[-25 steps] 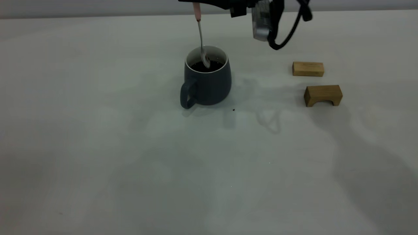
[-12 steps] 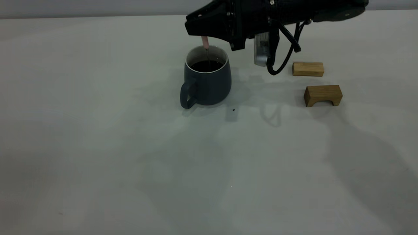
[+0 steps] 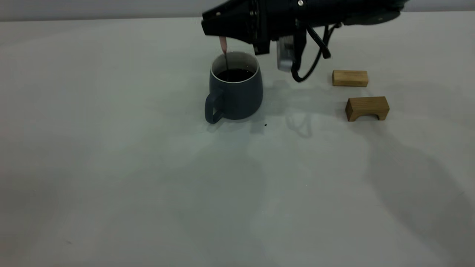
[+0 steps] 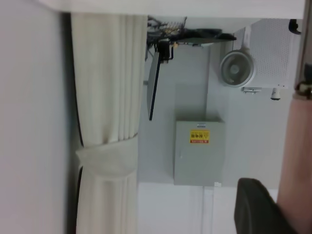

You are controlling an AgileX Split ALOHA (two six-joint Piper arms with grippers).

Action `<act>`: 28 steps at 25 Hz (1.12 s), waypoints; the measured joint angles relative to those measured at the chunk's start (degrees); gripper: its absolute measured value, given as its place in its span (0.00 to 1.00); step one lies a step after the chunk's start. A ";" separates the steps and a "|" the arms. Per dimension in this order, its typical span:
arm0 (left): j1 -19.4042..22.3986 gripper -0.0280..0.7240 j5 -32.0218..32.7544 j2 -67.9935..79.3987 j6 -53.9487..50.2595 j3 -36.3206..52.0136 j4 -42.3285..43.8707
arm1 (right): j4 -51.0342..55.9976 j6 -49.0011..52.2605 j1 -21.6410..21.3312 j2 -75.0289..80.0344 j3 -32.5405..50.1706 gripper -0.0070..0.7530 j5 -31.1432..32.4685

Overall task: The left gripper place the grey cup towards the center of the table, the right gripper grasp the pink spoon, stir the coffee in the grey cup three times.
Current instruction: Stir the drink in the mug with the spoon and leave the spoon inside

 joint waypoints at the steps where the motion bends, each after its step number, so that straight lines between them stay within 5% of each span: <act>1: 0.00 0.68 0.00 0.00 0.00 0.00 0.00 | -0.07 0.00 0.00 0.16 -0.39 0.18 0.05; 15: 0.00 0.68 0.00 0.00 0.00 0.00 0.00 | -12.04 1.45 -3.62 0.20 -0.85 0.18 -0.16; 28: 0.00 0.68 0.00 0.00 0.00 0.00 0.00 | -4.10 4.18 -0.41 0.20 -0.85 0.18 0.45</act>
